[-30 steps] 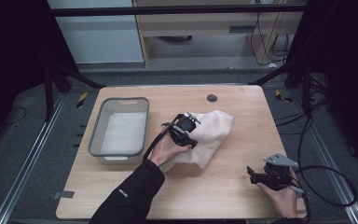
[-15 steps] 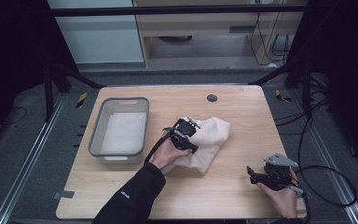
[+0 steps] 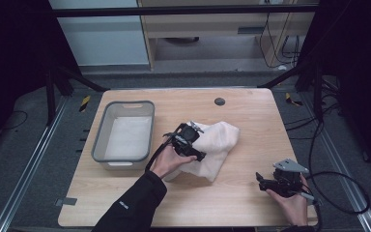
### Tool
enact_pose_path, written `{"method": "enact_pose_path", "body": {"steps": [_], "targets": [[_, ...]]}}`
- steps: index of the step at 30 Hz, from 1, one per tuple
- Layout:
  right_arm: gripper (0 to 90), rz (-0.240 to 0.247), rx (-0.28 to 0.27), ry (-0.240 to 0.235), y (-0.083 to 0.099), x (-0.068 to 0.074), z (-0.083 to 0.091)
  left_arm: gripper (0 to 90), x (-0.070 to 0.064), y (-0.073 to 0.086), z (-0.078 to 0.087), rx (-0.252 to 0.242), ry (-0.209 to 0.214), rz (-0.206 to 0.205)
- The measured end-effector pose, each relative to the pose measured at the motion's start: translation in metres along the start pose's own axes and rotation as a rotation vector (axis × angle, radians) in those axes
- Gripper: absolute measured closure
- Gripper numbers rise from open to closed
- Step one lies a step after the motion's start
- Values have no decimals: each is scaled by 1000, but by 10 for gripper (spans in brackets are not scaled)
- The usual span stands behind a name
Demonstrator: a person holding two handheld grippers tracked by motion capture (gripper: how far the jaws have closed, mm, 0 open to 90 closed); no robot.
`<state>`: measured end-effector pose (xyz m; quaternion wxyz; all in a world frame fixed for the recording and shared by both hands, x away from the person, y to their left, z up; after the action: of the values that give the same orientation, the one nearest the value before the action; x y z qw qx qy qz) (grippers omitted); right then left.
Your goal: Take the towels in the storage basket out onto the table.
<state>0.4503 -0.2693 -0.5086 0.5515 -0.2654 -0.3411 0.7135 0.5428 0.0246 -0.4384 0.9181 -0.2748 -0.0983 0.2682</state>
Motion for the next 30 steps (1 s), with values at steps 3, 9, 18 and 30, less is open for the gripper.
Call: {"method": "enact_pose_path", "body": {"steps": [3,9,18,30], "targets": [[102,1,1,2,0,0,0,272,0,2,8,-36,-3,0],[100,1,0,3,0,0,0,251,-1,11,26,-126,-5,1],[97,-4,2,2,0,0,0,246,1,29,55,-236,-39,41],[95,-11,2,1,1,1,0,263,9,70,81,-329,-95,111]]}}
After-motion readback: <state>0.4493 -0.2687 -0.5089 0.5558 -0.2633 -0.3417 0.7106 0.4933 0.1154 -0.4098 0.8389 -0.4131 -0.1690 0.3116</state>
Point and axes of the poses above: each handheld gripper's, and its own axes: z roughly backward along the jaws, y roughly out of its underside, x roughly to its left, the point moved 4 cm from there along -z, roughly forward along the jaws, and after that the axes turned 6 degrees about -z, right-handed, at the moved point
